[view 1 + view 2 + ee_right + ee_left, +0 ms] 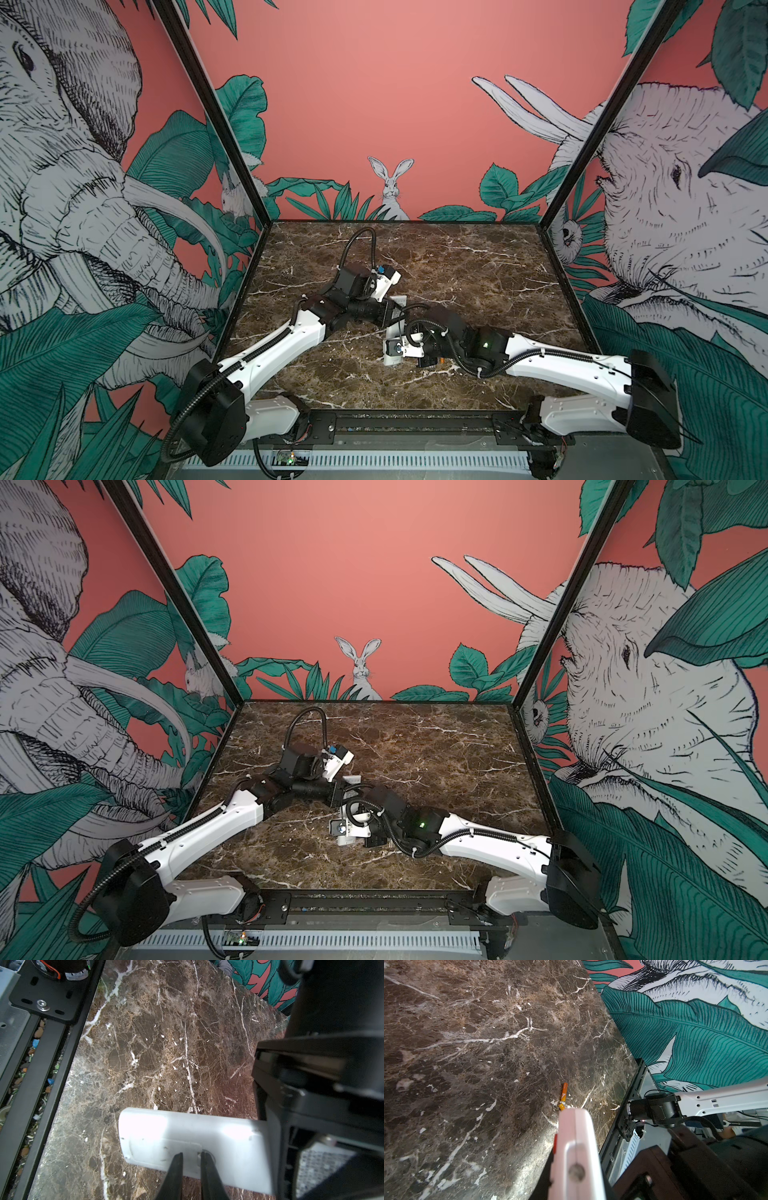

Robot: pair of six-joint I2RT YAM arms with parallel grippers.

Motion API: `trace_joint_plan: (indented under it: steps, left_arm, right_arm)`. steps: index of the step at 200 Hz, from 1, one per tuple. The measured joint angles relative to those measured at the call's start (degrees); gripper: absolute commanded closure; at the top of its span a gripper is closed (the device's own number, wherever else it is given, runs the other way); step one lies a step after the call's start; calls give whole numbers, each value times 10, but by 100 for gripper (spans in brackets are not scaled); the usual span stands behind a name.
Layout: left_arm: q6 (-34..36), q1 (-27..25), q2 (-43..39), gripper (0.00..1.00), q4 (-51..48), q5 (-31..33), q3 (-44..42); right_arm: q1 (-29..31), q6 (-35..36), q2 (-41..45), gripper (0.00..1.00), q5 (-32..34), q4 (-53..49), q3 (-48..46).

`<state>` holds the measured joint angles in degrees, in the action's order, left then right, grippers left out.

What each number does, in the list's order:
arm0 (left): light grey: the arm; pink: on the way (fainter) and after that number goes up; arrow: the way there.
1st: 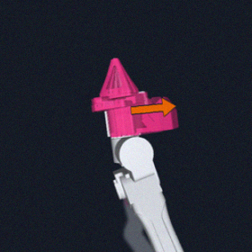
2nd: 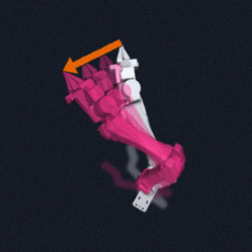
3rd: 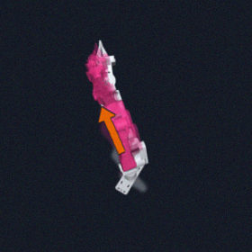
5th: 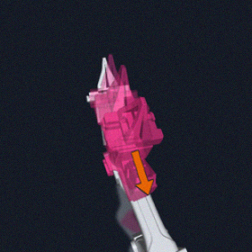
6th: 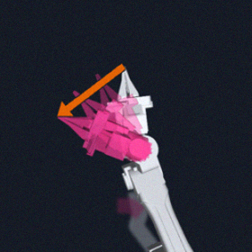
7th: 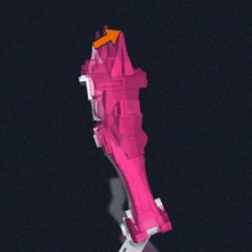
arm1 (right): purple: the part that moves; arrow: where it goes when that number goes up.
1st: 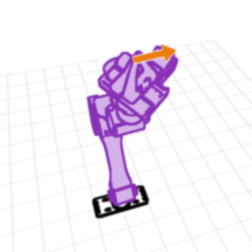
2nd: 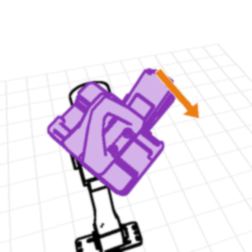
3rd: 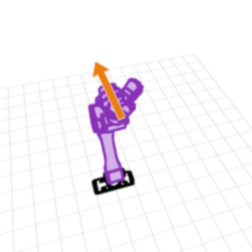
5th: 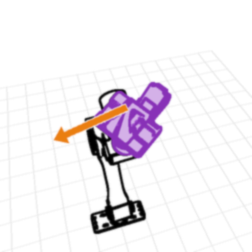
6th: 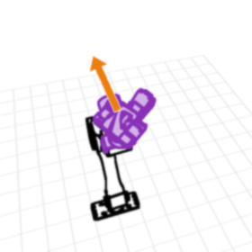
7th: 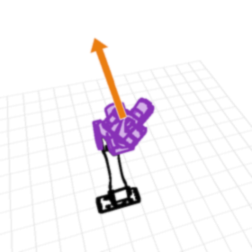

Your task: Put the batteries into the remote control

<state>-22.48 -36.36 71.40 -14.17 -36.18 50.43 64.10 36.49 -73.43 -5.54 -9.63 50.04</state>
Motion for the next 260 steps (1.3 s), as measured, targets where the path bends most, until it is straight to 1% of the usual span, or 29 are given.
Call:
trace_joint_plan:
  steps: [48, 90, 141, 170, 203, 260]
  left_arm:
    - [1, 0, 0, 100, -6, 4, 0]
    - [1, 0, 0, 100, -9, 5, 0]
    - [1, 0, 0, 100, -6, 7, 0]
    - [1, 0, 0, 100, 0, 7, 0]
    - [0, 0, 0, 100, 9, 7, 0]
    - [0, 0, 0, 100, 20, 7, 1]
  right_arm:
    - [2, 0, 2, 85, 0, -1, 0]
    - [4, 0, 7, 84, 2, -6, 0]
    - [9, 0, 9, 66, 4, -12, -2]
    - [11, 0, 9, 60, 7, -14, -2]
    - [12, -2, 9, 48, 9, -14, -3]
    - [13, -1, 17, 39, 11, -14, -11]
